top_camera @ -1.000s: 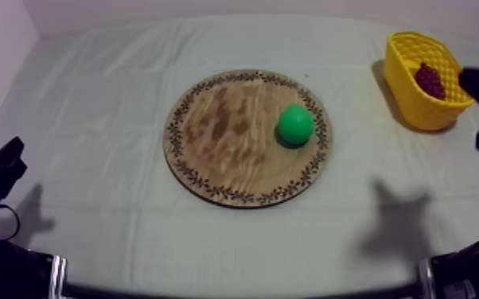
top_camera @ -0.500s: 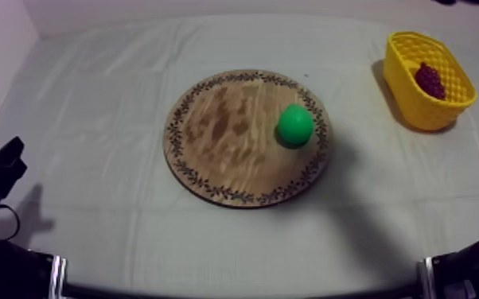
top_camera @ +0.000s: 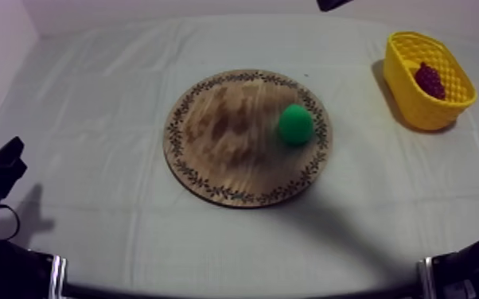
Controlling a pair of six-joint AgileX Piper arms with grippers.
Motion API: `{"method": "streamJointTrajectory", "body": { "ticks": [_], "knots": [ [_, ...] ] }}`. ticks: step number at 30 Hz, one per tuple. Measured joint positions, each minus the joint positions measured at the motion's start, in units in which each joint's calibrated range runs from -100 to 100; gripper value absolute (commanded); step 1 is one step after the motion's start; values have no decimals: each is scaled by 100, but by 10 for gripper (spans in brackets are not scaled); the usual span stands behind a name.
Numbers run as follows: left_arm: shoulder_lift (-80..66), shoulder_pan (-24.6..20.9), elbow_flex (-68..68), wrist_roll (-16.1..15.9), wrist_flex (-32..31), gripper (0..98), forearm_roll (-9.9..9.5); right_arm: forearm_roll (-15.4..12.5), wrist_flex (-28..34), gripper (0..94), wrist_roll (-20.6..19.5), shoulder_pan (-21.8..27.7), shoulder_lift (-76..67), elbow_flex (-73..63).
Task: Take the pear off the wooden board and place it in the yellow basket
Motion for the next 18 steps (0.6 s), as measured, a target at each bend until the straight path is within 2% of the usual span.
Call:
{"method": "streamJointTrajectory", "body": {
  "ticks": [7, 14, 18],
  "knots": [
    [0, 0, 0, 0, 0, 1, 0, 13, 80, 2, -435, 56, 811, 99],
    [0, 0, 0, 0, 0, 1, 0, -11, 73, 2, -671, 91, 1377, 345],
    [0, 0, 0, 0, 0, 1, 0, -114, 82, 2, -719, 110, 1624, 447]
  ]
}}
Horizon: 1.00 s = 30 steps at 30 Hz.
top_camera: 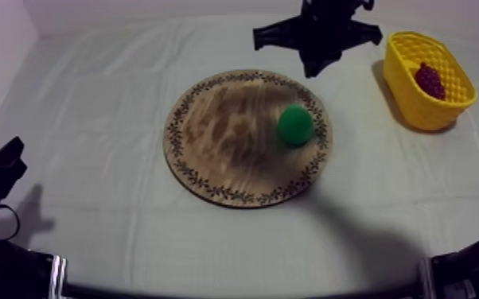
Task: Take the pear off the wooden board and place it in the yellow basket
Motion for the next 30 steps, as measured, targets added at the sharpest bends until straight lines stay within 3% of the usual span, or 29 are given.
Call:
{"method": "streamJointTrajectory", "body": {
  "ticks": [4, 5, 10, 13, 17, 23, 30],
  "knots": [
    [0, 0, 0, 0, 0, 1, 0, -43, 6, 5, -23, 24, 155, -7],
    [0, 0, 0, 0, 0, 1, 0, -57, -4, 45, -23, 30, 176, -21],
    [0, 0, 0, 0, 0, 1, 0, -132, 16, 643, 58, 61, 218, -34],
    [0, 0, 0, 0, 0, 1, 0, -134, 16, 827, 58, 36, 218, 13],
    [0, 0, 0, 0, 0, 1, 0, -134, -27, 896, 75, 17, 239, 94],
    [0, 0, 0, 0, 0, 1, 0, -128, -463, 860, 16, 21, 360, 500],
    [0, 0, 0, 0, 0, 1, 0, -123, -1153, 886, -63, 76, 627, 1043]
  ]
}}
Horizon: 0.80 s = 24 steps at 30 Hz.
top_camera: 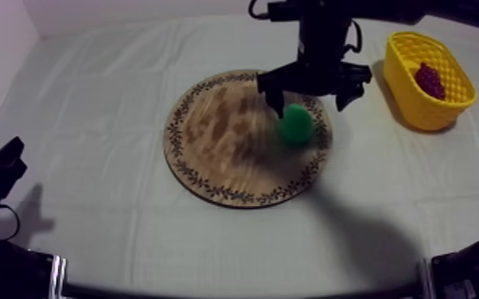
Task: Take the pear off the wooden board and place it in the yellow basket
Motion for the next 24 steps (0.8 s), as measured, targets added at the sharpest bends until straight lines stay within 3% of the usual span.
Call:
{"method": "streamJointTrajectory", "body": {
  "ticks": [12, 21, 24],
  "knots": [
    [0, 0, 0, 0, 0, 1, 0, -377, -782, 906, 241, 175, 674, 55],
    [0, 0, 0, 0, 0, 1, 0, -588, -1385, 847, 342, 286, 1102, 55],
    [0, 0, 0, 0, 0, 1, 0, -658, -1439, 753, 373, 297, 1231, 2]
  ]
}}
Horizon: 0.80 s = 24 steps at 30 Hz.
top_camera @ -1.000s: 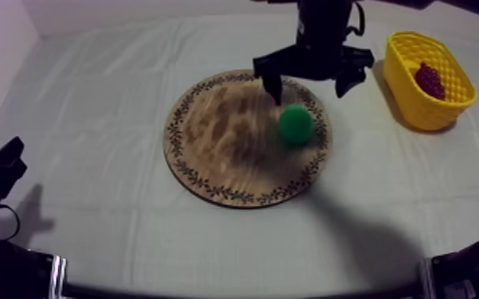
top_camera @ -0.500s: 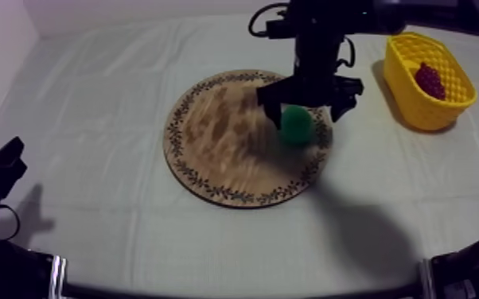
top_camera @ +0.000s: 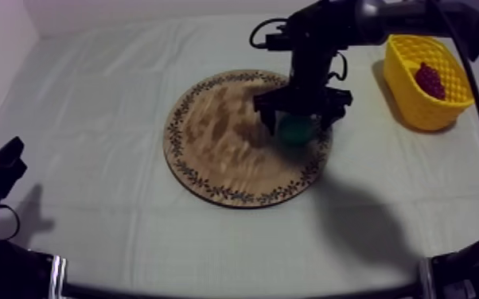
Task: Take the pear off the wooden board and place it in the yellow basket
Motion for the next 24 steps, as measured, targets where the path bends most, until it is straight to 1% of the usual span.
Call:
{"method": "streamJointTrajectory", "body": {
  "ticks": [7, 11, 13, 18, 21, 24],
  "knots": [
    [0, 0, 0, 0, 0, 1, 0, -20, -50, 478, 61, 16, 143, -204],
    [0, 0, 0, 0, 0, 1, 0, 5, -109, 365, 104, 16, 116, -203],
    [0, 0, 0, 0, 0, 1, 0, 28, -151, 344, 130, 16, 51, -169],
    [0, 0, 0, 0, 0, 1, 0, 193, -83, 337, 143, 30, -284, -43],
    [0, 0, 0, 0, 0, 1, 0, 405, -3, 352, 205, 119, -627, -34],
    [0, 0, 0, 0, 0, 1, 0, 680, -52, 368, 244, 294, -1085, -2]
  ]
}}
